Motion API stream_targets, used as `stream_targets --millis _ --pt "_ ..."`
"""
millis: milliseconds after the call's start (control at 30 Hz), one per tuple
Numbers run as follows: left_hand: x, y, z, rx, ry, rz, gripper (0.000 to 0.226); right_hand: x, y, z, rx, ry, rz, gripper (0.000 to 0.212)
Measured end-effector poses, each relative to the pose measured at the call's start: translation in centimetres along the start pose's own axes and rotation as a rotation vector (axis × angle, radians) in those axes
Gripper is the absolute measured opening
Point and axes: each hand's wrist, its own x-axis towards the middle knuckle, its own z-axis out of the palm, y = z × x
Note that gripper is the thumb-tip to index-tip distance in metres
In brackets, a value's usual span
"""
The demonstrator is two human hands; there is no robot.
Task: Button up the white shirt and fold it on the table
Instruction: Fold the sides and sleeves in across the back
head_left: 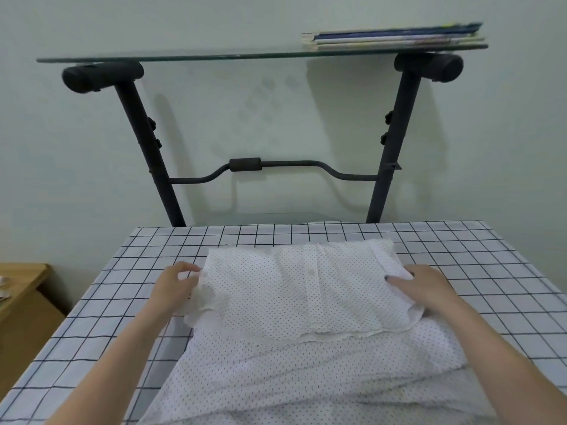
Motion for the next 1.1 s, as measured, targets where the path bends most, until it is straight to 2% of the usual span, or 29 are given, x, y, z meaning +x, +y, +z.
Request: stream_targets --millis 67,100,167,200,267,333,400,433,500,600,667,833,900,967,1033,1100 --pt "1.4 0.3 0.7 -0.016 -0.005 -0.042 0.020 1.2 -1.1 0.0 0.056 0.087 0.007 0.057" --pt "2.1 0.7 1.2 0.000 -0.024 -0.065 0.020 2.0 -1.5 0.0 0.073 0.120 0.029 0.066" --pt "3.1 1.7 2.3 0.043 -0.040 -0.113 0.013 3.6 -2.2 0.1 0.091 0.148 0.078 0.072" --pt "3.6 2.1 2.8 0.062 -0.036 -0.144 0.023 4.2 -2.6 0.2 0.064 0.157 0.093 0.072" --pt "4.8 2.4 3.6 0.074 -0.020 -0.200 0.039 5.0 -3.8 0.5 -0.067 0.208 0.097 0.071" --pt "5.8 2.4 4.3 0.079 -0.003 -0.231 0.042 5.3 -5.1 1.0 -0.224 0.270 0.073 0.070" --pt "6.3 2.4 4.7 0.088 0.026 -0.207 0.040 5.7 -5.8 1.4 -0.275 0.306 0.044 0.056" --pt "6.6 2.4 4.9 0.077 0.045 -0.185 0.039 6.2 -5.8 1.5 -0.256 0.315 0.042 0.043" --pt "7.0 2.2 5.3 0.009 0.085 -0.140 0.035 7.4 -5.0 1.2 -0.039 0.322 0.086 0.024" --pt "6.8 1.7 5.6 -0.114 0.130 -0.103 0.030 8.4 -3.5 -0.3 0.398 0.331 0.123 0.028" --pt "6.5 1.2 5.8 -0.115 0.154 -0.086 0.032 8.7 -2.5 -1.1 0.514 0.356 0.156 0.027" --pt "6.9 1.0 6.1 0.031 0.156 -0.060 0.024 8.8 -1.2 -0.8 0.274 0.188 0.172 0.029" --pt "7.2 1.3 6.2 0.086 0.162 -0.054 0.021 8.5 -1.7 -0.6 0.283 0.181 0.105 0.034" --pt "7.5 1.5 6.3 0.114 0.171 -0.040 0.022 8.4 -2.5 -0.1 0.328 0.160 -0.015 0.029" --pt "7.6 1.7 6.4 0.088 0.214 -0.031 0.023 8.6 -3.3 0.2 0.296 0.235 -0.100 0.021" --pt "7.8 1.7 6.6 0.032 0.249 -0.039 0.024 9.2 -3.5 -0.1 0.305 0.388 -0.047 0.027"
